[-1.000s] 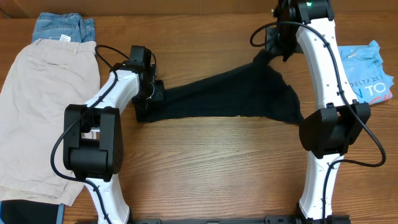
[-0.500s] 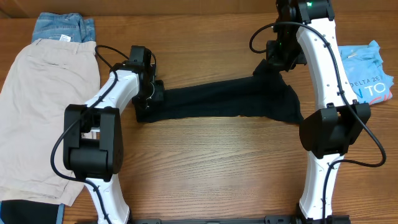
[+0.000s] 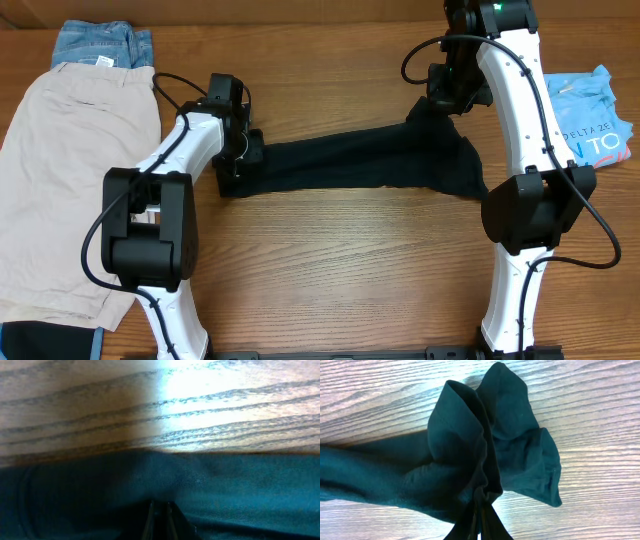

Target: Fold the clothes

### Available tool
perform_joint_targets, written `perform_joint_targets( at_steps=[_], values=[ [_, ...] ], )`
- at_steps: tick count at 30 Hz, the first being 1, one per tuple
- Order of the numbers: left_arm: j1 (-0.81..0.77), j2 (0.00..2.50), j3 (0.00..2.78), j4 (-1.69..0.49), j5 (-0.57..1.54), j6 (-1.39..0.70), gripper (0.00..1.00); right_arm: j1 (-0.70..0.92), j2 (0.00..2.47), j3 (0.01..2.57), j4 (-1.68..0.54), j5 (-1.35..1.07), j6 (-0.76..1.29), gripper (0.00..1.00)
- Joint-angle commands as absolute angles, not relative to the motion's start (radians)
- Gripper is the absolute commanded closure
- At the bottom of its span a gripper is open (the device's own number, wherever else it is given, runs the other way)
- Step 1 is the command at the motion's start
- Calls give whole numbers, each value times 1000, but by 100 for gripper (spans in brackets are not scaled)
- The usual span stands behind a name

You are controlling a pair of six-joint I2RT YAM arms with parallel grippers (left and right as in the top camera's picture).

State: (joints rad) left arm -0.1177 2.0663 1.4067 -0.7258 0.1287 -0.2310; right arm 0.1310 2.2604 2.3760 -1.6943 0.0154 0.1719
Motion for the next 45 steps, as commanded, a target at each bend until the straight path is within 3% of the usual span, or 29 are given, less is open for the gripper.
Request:
perform_joint_targets(
  at_steps=[1, 16, 26, 45],
  values=[
    [-94, 2074, 1379, -755, 96, -209, 87, 123, 2226, 2321, -1695, 39, 196, 96],
    [-83, 2074, 1379, -754, 97, -210, 87, 93, 2094, 2037, -1692, 6, 210, 96],
    [-83, 2074, 1379, -751, 97, -210, 87, 111, 2094, 1780, -1544, -2, 220, 96],
    [-83, 2074, 1379, -747, 97, -210, 86, 114, 2094, 1721, -1684, -36, 209, 95]
  ],
)
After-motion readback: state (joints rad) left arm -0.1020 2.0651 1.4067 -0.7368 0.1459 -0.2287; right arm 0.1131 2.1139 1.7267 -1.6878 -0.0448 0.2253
